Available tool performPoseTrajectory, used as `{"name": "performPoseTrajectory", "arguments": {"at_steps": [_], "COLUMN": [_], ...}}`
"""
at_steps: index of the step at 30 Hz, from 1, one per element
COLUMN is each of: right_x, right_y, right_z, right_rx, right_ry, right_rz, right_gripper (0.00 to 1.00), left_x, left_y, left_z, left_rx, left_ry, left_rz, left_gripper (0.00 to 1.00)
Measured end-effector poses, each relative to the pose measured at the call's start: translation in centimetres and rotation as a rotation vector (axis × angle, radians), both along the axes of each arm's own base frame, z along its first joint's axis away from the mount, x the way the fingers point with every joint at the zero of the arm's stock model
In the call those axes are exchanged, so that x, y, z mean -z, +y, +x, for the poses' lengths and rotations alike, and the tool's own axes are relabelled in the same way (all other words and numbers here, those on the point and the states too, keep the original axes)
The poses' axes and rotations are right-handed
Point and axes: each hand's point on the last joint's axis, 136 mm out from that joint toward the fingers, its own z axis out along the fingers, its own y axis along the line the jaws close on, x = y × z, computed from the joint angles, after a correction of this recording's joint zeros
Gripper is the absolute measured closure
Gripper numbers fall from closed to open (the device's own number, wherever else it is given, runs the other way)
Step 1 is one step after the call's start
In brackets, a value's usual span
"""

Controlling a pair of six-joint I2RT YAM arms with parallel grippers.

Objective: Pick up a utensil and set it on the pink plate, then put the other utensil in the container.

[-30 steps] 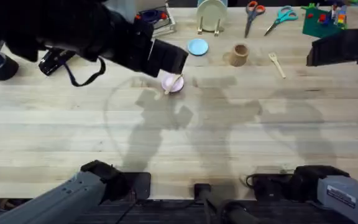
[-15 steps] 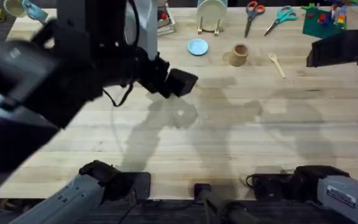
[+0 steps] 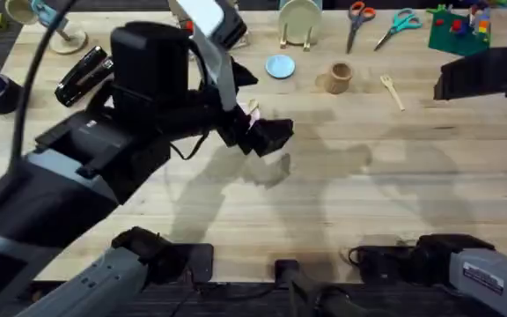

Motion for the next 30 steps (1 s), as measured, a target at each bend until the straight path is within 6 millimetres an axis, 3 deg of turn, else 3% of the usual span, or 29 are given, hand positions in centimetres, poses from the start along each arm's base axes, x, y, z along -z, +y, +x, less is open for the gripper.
{"name": "performPoseTrajectory", "arguments": {"at_steps": [4, 10, 14, 23, 30], "right_x": [0.0, 0.0, 0.5, 4.7, 7.6], "right_y": [-0.1, -0.8, -2.4, -7.5, -9.1], "right_z": [0.0, 0.0, 0.4, 3.2, 6.8], "right_rx": [0.003, -0.037, -0.029, 0.077, 0.052], "right_ry": [0.001, -0.002, 0.026, 0.204, 0.241], "right_rz": [-0.007, -0.059, -0.089, -0.091, -0.098], "right_gripper": [0.007, 0.007, 0.007, 0.007, 0.007], "left_x": [0.7, -0.5, -0.5, -0.5, -0.6], "left_y": [-0.1, -0.4, -0.5, -0.5, -0.5], "left_z": [-0.3, 0.2, 0.1, 0.2, 0.2], "left_rx": [0.01, 0.021, 0.024, 0.024, 0.024], "left_ry": [0.01, -0.042, -0.043, -0.046, -0.049], "left_rz": [0.0, -0.025, -0.026, -0.028, -0.029], "left_gripper": [0.006, 0.006, 0.006, 0.006, 0.005]}}
